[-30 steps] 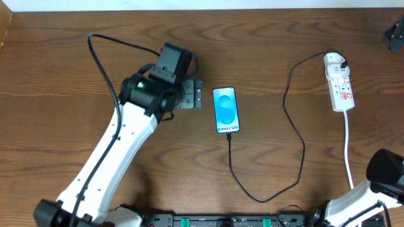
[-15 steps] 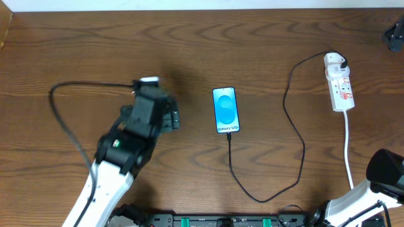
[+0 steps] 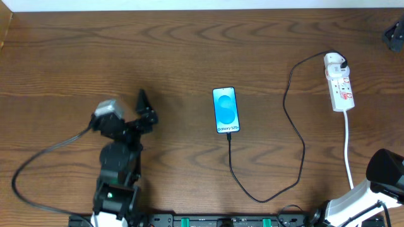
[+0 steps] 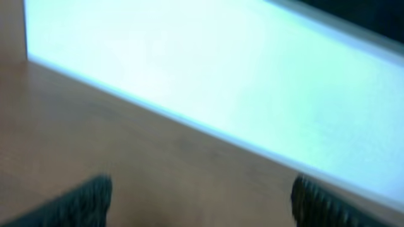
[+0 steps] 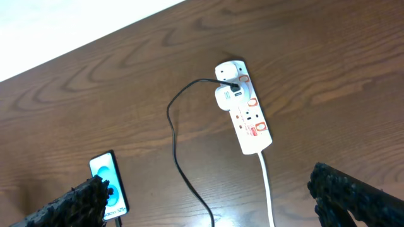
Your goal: Plug charger to phone and switch on socket
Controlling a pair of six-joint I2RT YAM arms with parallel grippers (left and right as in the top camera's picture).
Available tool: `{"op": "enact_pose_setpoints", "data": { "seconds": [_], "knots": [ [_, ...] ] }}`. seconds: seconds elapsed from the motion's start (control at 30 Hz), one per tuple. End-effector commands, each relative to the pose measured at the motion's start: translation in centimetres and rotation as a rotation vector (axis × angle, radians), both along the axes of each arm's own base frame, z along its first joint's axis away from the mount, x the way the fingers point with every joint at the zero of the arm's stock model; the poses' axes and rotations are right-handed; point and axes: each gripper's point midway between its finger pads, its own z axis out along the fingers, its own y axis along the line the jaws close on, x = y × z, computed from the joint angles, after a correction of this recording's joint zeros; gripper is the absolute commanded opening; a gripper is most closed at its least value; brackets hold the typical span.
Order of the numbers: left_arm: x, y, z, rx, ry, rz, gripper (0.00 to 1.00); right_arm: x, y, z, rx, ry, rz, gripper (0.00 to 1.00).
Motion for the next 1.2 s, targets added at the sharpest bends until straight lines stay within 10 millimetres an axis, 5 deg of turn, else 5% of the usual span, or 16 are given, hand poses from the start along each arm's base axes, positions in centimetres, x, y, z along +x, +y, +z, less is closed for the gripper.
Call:
{"op": "enact_pose_setpoints", "data": {
  "seconds": [0.0,0.37,1.17],
  "knots": [
    [-1.4,1.3,0.2,-0.014,-0.101,0.039,0.90,0.0,0.1,0.0,0.003,0.004,-0.007,0.99],
    [-4.4,3.9,0.5,-0.028,-0.215,0.122,0.90,0.0,0.1,0.0,0.003,0.004,-0.007,0.99],
    [-6.0,5.8,-6.1,-0.010,-0.021,0.194,0.90,0.0,0.1,0.0,0.003,0.004,-0.007,0.99]
  ]
}}
